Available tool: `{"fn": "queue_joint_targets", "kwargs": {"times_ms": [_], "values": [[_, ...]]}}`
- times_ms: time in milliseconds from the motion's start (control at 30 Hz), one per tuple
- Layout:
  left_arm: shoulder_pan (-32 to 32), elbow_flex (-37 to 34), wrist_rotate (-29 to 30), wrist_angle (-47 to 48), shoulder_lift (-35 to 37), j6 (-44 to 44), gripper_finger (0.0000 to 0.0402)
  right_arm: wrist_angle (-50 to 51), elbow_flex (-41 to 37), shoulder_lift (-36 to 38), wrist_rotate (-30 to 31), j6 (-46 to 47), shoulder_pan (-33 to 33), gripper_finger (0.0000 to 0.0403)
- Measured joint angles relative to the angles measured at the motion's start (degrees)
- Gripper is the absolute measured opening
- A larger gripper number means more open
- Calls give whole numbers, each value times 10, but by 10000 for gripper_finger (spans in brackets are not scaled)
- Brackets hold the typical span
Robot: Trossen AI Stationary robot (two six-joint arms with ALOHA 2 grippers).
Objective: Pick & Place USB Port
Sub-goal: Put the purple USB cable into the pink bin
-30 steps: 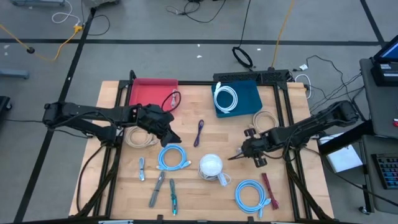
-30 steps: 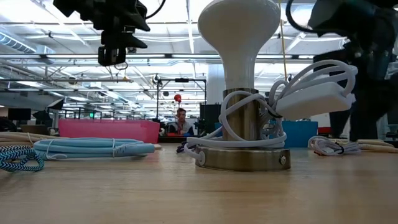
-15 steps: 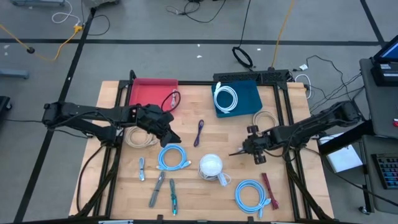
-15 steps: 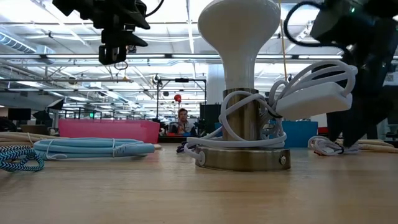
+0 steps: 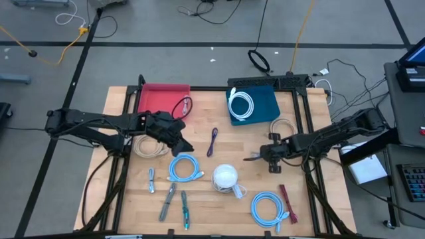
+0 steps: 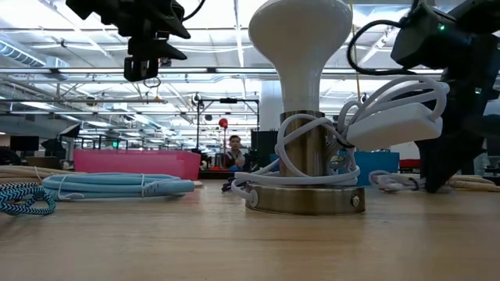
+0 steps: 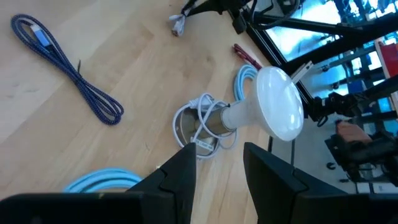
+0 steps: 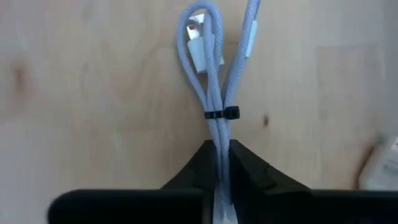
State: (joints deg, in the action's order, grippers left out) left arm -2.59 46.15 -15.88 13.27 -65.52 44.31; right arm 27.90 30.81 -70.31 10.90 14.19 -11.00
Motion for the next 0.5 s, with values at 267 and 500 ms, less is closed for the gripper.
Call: {"fn": "queue_joint_targets", "kwargs": {"times_ms": [267, 500], "values": [[-14, 0, 86, -84, 1, 8, 136, -77, 121, -1, 103, 89, 31, 6], [-60, -1, 179, -211, 16, -51, 136, -262, 262, 0, 119, 94, 79, 3]]}}
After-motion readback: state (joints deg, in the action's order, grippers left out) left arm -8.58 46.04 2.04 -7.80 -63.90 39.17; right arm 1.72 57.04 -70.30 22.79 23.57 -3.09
